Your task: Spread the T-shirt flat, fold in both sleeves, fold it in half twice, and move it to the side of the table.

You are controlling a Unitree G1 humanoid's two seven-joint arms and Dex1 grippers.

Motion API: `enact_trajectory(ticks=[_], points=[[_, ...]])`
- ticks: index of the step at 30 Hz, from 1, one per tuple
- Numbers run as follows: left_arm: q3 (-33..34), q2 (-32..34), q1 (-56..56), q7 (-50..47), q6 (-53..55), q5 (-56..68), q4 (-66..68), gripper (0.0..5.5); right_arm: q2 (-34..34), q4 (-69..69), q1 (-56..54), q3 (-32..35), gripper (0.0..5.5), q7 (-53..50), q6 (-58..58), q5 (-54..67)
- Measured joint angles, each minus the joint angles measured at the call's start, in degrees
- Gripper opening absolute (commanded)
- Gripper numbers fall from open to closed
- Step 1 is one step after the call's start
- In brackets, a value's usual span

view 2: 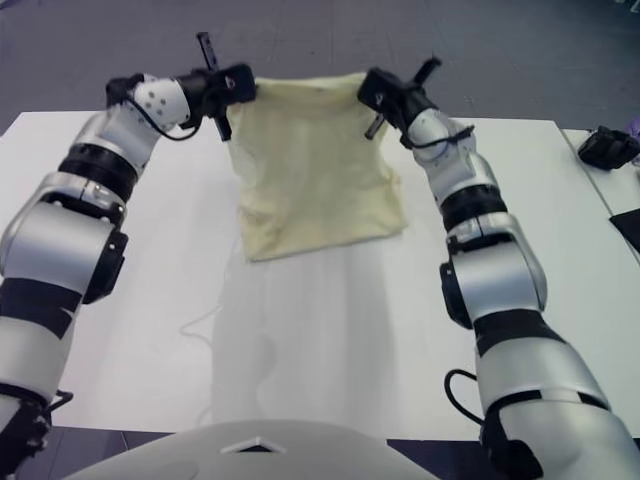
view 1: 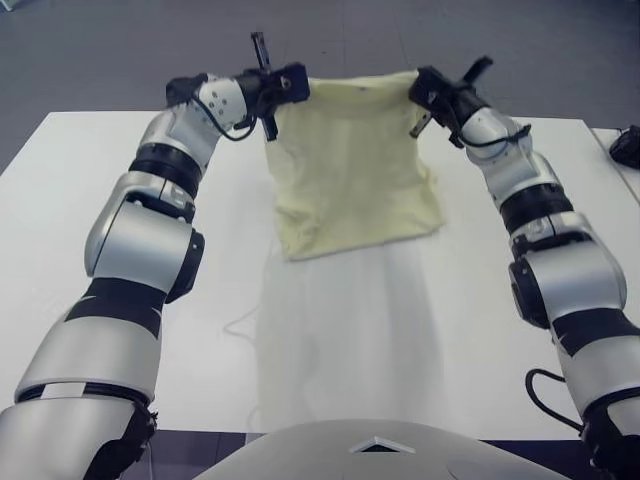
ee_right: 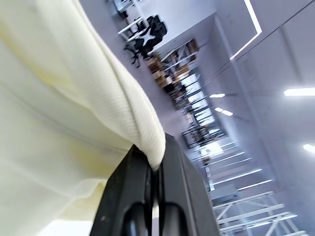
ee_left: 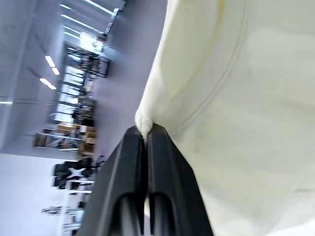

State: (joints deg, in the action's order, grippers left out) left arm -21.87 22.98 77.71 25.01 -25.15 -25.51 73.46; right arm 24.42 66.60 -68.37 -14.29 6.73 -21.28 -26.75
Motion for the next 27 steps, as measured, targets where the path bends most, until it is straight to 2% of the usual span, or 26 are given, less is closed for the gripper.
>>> enact_trajectory(ticks=[8,11,14,19,27], points=[[-0.32,0.94,3.96,-5.73,-4.2,-2.93,1.76,0.0,2.9,1.95,-4.64,0.53,0.01,-1.32,-4.27,0.34],[-0.5,3.51,2.92,-5.78,-11.62,-3.67,-0.27,0.0,6.48,-10.41,2.29,2.31,0.01,6.7,-5.94,4.9],[0.13,5.82,-0.02,-3.38,-17.02,-2.21,-3.35,0.0,9.26,-23.36,11.7,3.31,0.01,13.85,-2.12,9.02],[1.5,11.5,-16.0,5.46,-19.87,8.65,-21.78,0.0,14.62,-47.06,29.73,5.52,0.01,26.59,10.48,19.44],[1.41,23.73,-49.18,15.73,-13.74,24.58,-57.55,0.0,27.86,-75.57,54.73,8.25,0.01,46.72,27.8,39.29]])
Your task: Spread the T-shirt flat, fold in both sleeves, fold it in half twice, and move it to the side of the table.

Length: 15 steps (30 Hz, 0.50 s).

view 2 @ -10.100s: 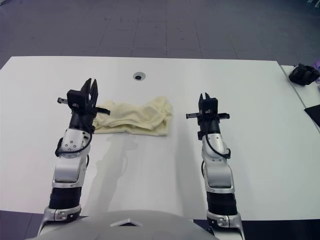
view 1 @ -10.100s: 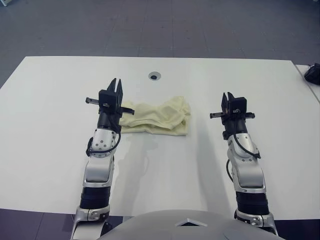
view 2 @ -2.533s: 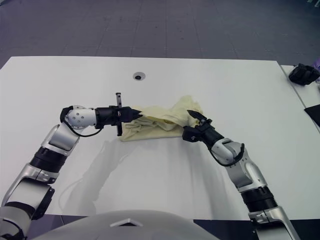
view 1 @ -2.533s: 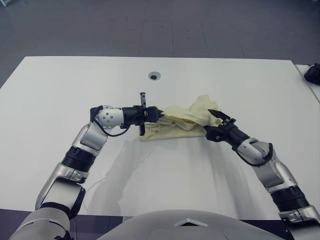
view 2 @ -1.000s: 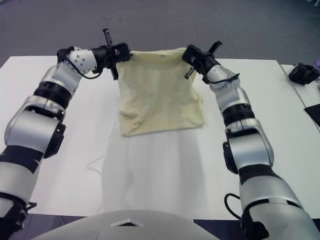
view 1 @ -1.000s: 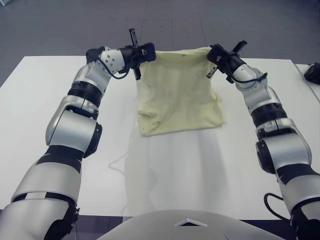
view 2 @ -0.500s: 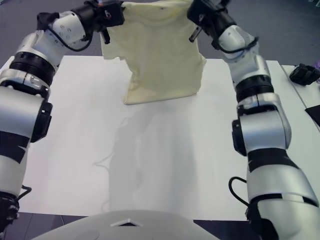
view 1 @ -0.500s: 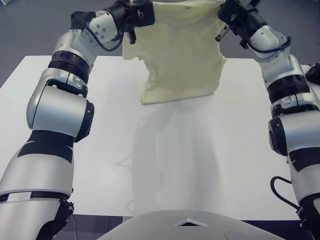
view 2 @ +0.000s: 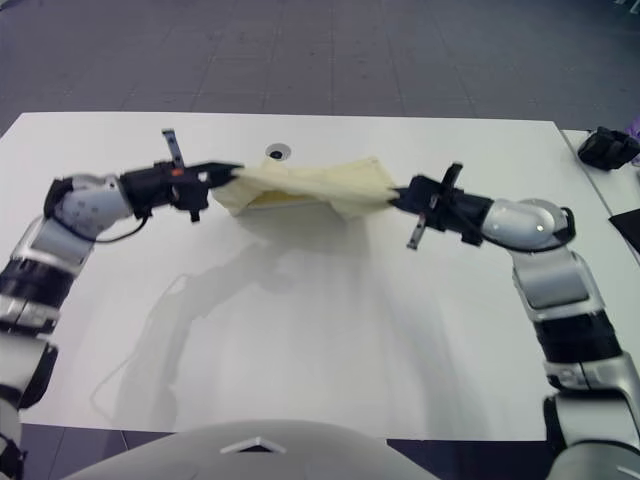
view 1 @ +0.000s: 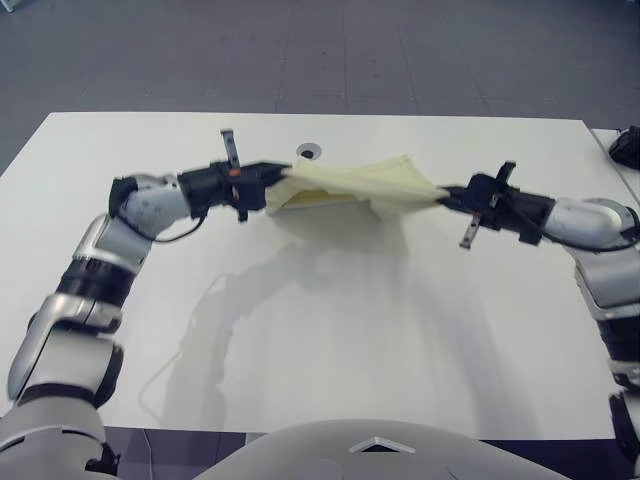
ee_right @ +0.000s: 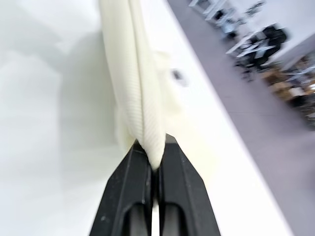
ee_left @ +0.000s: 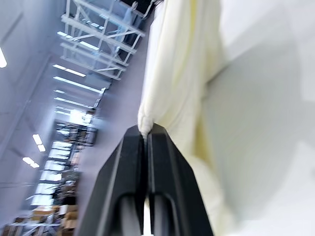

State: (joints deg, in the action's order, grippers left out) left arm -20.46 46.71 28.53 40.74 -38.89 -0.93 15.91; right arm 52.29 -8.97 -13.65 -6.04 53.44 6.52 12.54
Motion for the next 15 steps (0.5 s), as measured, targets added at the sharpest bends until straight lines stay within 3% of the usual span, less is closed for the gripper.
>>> enact_trajectory(ticks=[6,10,13,14,15], points=[[-0.63,12.49,-21.73,8.6,8.49,12.19,-27.33,0.0,12.52,-21.04,19.01,6.37,0.01,15.36,12.55,12.1],[-0.9,22.05,-35.22,13.93,18.94,17.49,-46.07,0.0,19.71,-33.87,33.4,10.32,0.01,20.69,17.12,12.12],[-1.18,23.6,-41.48,14.7,23.68,16.71,-50.23,0.0,19.86,-33.37,37.65,9.22,0.01,19.34,15.38,6.52],[-1.14,23.6,-42.42,14.68,24.36,16.47,-50.85,0.27,19.84,-33.26,38.17,9.17,0.0,18.95,14.95,5.69],[-0.99,23.54,-43.7,14.65,25.24,15.58,-51.34,0.32,19.72,-33.23,38.95,9.19,0.29,18.52,14.52,4.86]])
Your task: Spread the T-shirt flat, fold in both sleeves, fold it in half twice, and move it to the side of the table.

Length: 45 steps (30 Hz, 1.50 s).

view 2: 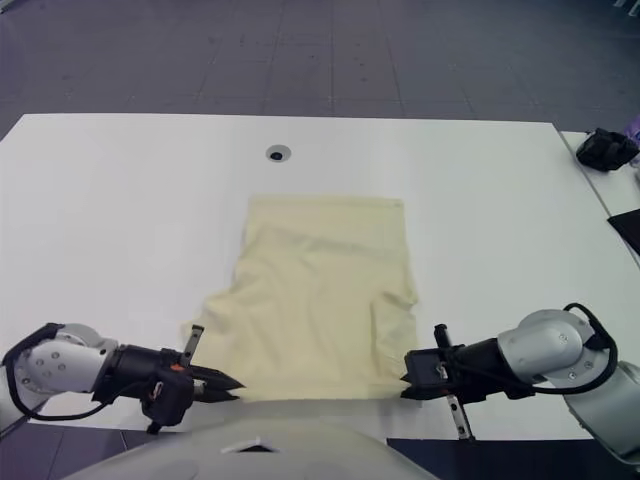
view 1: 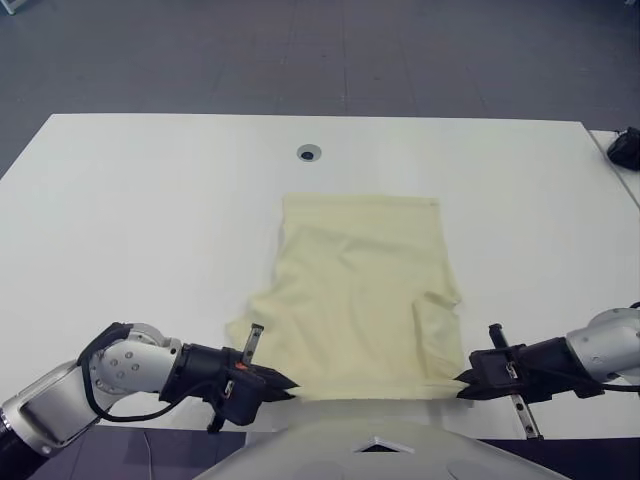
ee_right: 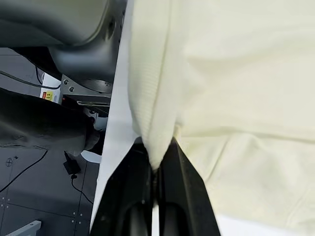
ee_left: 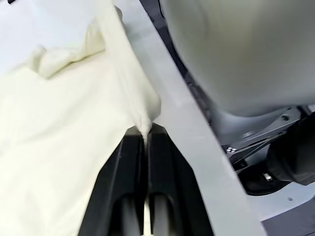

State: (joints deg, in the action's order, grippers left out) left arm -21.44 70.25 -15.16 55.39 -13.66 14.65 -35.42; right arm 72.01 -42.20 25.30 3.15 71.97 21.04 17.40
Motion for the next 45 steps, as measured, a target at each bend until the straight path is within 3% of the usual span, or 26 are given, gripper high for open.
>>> enact_trajectory(ticks=[3,6,9,12,15,18,26,30,32,45], points=[[0.62,-0.7,-2.14,-0.15,1.02,-2.63,-0.23,0.8,-0.44,-0.27,1.23,0.54,0.65,-0.81,0.9,-0.19],[3.66,-0.69,-3.73,1.05,2.2,-0.19,-0.84,1.32,-0.44,-2.07,2.93,6.18,1.15,1.57,4.82,5.23],[11.27,0.02,-4.54,1.92,6.17,13.28,-4.03,1.8,-0.35,-1.51,0.64,14.81,1.61,4.9,11.16,15.74],[16.53,-1.84,3.51,1.79,11.89,23.96,-3.22,2.35,-0.42,4.48,-10.09,16.64,2.13,3.62,15.25,23.0],[15.21,-9.62,16.36,-2.1,16.48,24.65,2.21,2.88,-5.85,11.39,-23.38,9.59,2.65,-3.78,15.97,20.24],[9.29,-22.62,32.68,-9.38,17.21,11.85,17.47,3.43,-18.2,23.86,-36.58,-3.99,3.18,-19.8,12.07,4.23],[-2.02,-37.07,46.6,-21.93,3.44,-16.4,54.4,4.73,-32.35,51.06,-47.09,-18.42,4.41,-44.85,-4.68,-23.0],[-5.05,-43.91,51.2,-27.08,-3.18,-25.73,72.87,5.4,-38.88,67.74,-52.83,-21.25,5.11,-52.95,-13.42,-29.96],[-5.24,-45.18,51.64,-28.54,-4.65,-27.97,76.22,5.4,-39.66,71.67,-54.46,-21.21,5.36,-54.16,-16.32,-31.21],[-5.35,-51.68,66.18,-37.27,-6.01,-36.47,101.07,5.4,-48.33,107.35,-74.73,-24.05,5.36,-61.59,-27.33,-39.29]])
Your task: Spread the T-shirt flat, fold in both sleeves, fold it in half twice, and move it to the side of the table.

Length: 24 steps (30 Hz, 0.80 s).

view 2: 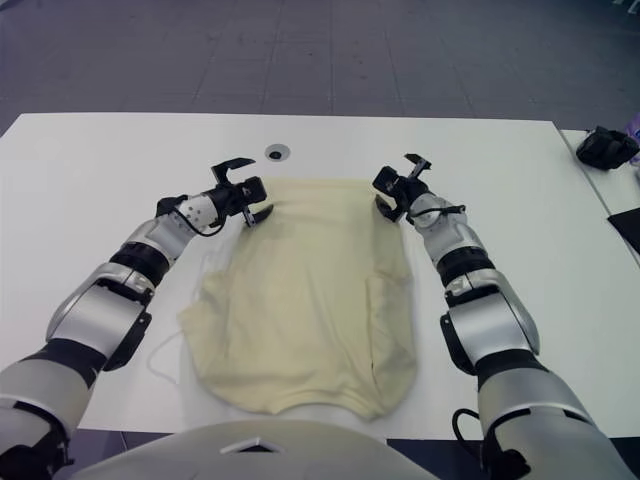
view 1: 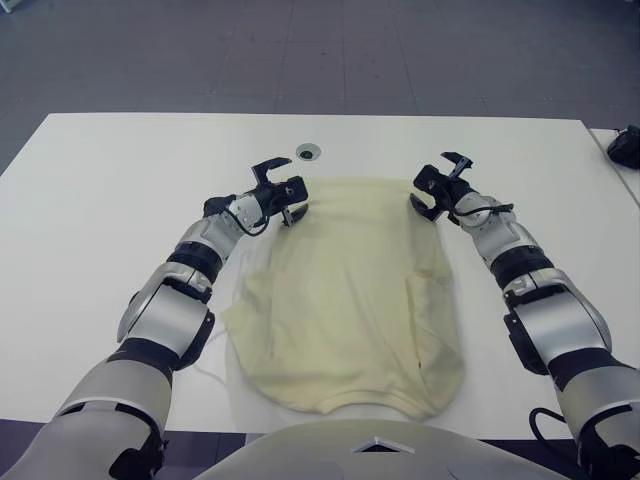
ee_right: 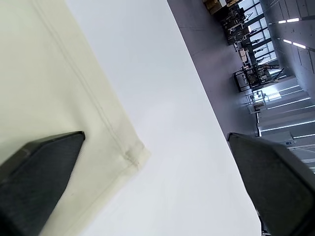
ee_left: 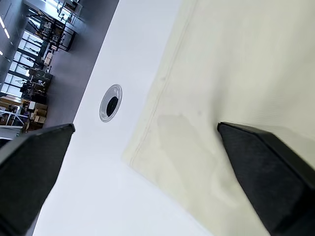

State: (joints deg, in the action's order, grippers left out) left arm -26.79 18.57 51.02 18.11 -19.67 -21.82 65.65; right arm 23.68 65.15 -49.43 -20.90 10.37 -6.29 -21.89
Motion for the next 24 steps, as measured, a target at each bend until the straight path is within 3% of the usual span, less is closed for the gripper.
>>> enact_trajectory(ticks=[16,24], points=[[0.4,-1.31,5.71,-3.28,0.15,-2.87,6.26,5.4,-2.14,7.34,-5.8,2.12,5.36,-4.43,-3.02,-0.33],[6.48,2.72,-6.96,-0.99,-1.12,2.32,-16.82,5.4,1.36,-32.22,23.07,13.36,5.36,3.48,2.39,10.72]])
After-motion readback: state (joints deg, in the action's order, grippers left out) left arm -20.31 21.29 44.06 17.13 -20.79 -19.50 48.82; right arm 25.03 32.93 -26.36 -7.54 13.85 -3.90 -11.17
